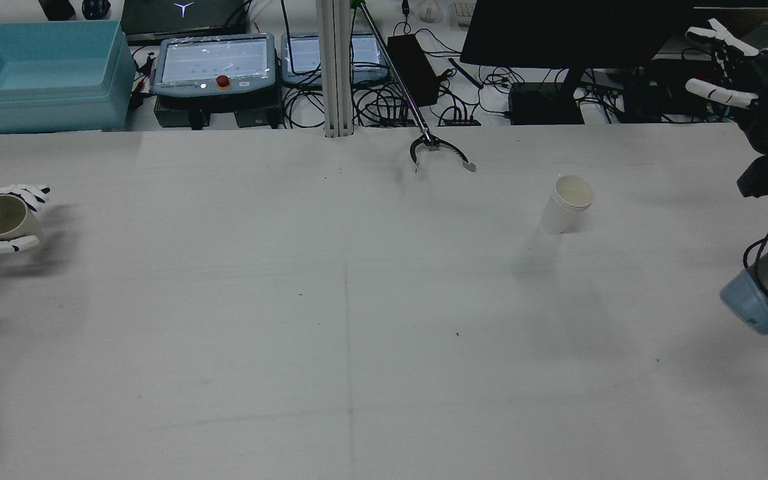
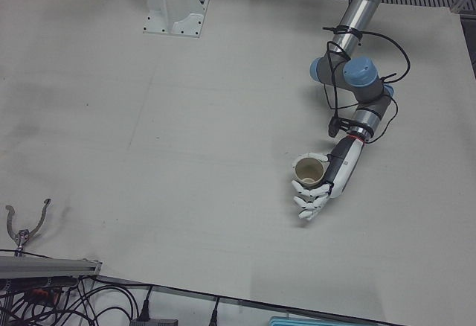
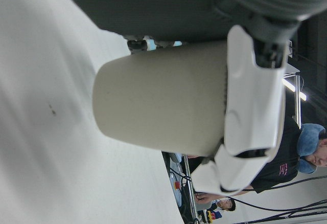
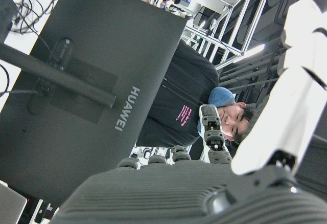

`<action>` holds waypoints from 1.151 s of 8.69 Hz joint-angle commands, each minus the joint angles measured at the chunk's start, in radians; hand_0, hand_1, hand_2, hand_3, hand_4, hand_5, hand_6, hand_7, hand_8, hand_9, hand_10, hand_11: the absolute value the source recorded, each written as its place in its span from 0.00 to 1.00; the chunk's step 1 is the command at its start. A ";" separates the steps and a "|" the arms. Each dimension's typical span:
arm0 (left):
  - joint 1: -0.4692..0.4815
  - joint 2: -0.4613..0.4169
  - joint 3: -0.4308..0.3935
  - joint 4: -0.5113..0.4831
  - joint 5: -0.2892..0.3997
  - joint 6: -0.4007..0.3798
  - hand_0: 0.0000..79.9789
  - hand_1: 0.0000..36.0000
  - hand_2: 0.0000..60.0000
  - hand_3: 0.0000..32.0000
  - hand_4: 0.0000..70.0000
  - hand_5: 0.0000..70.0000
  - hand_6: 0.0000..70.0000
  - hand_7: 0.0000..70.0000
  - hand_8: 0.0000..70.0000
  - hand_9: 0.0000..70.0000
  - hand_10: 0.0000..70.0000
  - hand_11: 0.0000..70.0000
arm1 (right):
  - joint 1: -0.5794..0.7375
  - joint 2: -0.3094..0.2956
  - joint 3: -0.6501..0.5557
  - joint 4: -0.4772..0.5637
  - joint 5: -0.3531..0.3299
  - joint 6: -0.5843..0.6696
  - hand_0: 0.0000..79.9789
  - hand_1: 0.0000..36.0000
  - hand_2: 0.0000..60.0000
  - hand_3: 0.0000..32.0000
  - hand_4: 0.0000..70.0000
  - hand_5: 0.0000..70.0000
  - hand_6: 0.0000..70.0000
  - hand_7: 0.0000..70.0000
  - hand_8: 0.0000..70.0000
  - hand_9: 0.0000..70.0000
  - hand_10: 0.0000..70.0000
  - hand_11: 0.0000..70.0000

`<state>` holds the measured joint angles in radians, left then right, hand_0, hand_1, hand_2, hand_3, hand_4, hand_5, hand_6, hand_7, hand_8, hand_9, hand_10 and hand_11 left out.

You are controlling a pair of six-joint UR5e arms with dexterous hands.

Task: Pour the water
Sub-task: 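Reach the right hand forward to the other white paper cup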

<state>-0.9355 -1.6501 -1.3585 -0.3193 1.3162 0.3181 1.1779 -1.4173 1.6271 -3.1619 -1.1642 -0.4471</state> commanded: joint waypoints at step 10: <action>0.006 0.022 -0.148 0.112 0.001 -0.011 0.78 0.81 0.53 0.00 0.74 0.64 0.25 0.65 0.15 0.28 0.08 0.14 | -0.500 0.127 -0.317 0.016 0.610 0.237 0.52 0.34 0.29 0.12 0.02 0.20 0.02 0.10 0.00 0.00 0.00 0.00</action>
<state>-0.9296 -1.6287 -1.5003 -0.2080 1.3184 0.3076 0.7179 -1.3593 1.4246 -3.1452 -0.6777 -0.3176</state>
